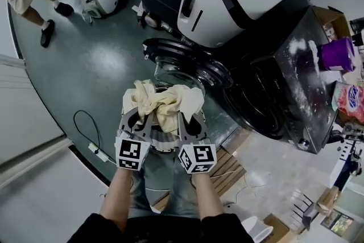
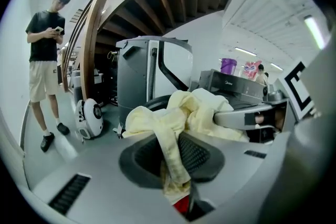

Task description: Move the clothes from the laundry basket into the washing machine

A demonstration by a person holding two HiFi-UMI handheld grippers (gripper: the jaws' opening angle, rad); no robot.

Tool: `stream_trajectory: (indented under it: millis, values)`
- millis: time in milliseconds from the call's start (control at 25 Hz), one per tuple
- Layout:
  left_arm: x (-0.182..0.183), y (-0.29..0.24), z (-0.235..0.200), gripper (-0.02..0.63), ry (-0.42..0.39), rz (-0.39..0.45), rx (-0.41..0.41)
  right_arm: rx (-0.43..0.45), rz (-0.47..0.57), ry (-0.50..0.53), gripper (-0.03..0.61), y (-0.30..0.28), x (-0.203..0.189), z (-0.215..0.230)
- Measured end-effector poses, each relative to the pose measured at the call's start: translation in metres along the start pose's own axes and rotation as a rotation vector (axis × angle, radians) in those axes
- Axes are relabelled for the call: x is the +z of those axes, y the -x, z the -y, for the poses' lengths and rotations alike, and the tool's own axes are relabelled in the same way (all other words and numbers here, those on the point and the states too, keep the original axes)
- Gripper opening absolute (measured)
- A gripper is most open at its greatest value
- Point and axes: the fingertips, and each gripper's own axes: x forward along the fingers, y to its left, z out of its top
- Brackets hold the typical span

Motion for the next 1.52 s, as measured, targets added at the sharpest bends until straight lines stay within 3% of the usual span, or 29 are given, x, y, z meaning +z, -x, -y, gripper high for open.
stream_trajectory:
  millis: [440,760,1160,1520]
  values:
    - [0.148,0.045,0.019,0.075,-0.095,0.158,-0.011,0.0,0.175,0.058,0.066,0.051,0.147,-0.018]
    - [0.219,0.062,0.039,0.075,-0.142,0.231,-0.061,-0.065,0.255,0.061,0.066,0.088,0.218,-0.018]
    - [0.29,0.063,0.082,0.075,-0.233,0.309,-0.213,-0.215,0.364,0.031,0.066,0.133,0.273,0.003]
    - [0.314,0.053,0.186,0.075,-0.346,0.341,-0.442,-0.421,0.455,-0.033,0.064,0.22,0.271,0.061]
